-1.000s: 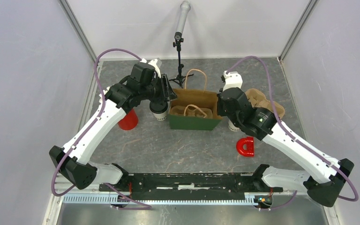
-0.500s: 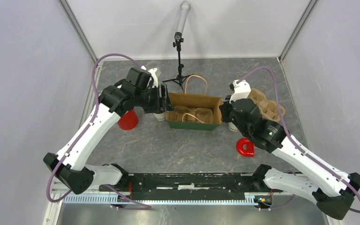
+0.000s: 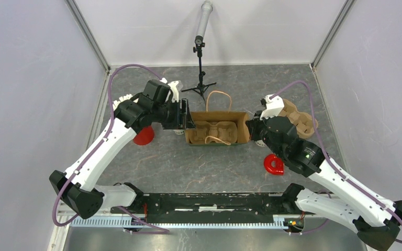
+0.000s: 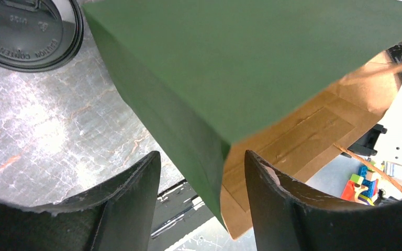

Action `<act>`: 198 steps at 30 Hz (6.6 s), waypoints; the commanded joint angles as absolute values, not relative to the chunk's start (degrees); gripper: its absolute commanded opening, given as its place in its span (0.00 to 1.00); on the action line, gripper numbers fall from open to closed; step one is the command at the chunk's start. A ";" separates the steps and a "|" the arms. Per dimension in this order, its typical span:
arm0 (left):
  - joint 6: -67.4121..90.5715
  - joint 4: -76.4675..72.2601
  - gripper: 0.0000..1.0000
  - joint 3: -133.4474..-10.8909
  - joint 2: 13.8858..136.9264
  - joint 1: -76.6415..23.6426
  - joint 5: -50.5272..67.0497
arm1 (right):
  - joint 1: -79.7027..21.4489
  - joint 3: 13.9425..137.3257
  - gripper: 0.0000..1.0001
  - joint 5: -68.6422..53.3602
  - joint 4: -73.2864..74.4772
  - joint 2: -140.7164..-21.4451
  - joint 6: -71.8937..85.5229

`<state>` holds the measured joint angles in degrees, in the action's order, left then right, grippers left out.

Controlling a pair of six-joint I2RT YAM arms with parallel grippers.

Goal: Pack the takeout coffee

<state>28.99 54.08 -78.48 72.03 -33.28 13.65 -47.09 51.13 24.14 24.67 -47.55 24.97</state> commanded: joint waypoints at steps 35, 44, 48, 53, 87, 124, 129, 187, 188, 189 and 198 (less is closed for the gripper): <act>11.82 36.37 0.12 -66.40 59.53 -33.30 29.39 | -46.93 56.40 0.75 20.40 20.66 -36.40 12.54; 10.35 35.03 0.13 -62.42 56.61 -33.22 31.57 | -46.97 56.70 0.75 25.38 26.04 -37.65 14.47; 9.12 36.21 0.13 -62.62 56.37 -33.31 31.89 | -46.93 57.27 0.75 26.07 27.99 -38.41 15.58; 8.59 36.17 0.15 -62.53 55.64 -33.24 30.72 | -46.93 57.28 0.76 26.92 27.89 -38.35 15.97; 24.84 61.10 0.99 -93.27 74.50 -32.60 -10.59 | -46.93 77.63 0.76 28.58 44.89 -54.77 24.91; 9.26 63.35 0.94 -98.07 104.47 -23.45 0.21 | -46.93 74.23 0.82 29.88 43.15 -48.73 25.16; 7.65 58.41 0.94 -94.32 103.03 -23.74 0.23 | -46.98 74.21 0.82 29.88 42.60 -48.96 24.43; 6.24 55.43 0.94 -91.75 101.15 -27.70 -5.31 | -46.93 73.26 0.82 30.75 41.84 -47.90 24.03; 6.24 55.74 0.96 -92.58 100.94 -27.72 -5.40 | -46.93 73.26 0.83 30.66 41.88 -47.89 24.03; 6.24 56.10 0.97 -93.32 100.75 -27.70 -5.47 | -46.93 73.26 0.83 30.54 41.86 -47.94 23.94; 5.45 56.69 1.00 -93.56 100.78 -27.70 -7.36 | -46.96 73.26 0.83 30.46 41.55 -47.68 23.68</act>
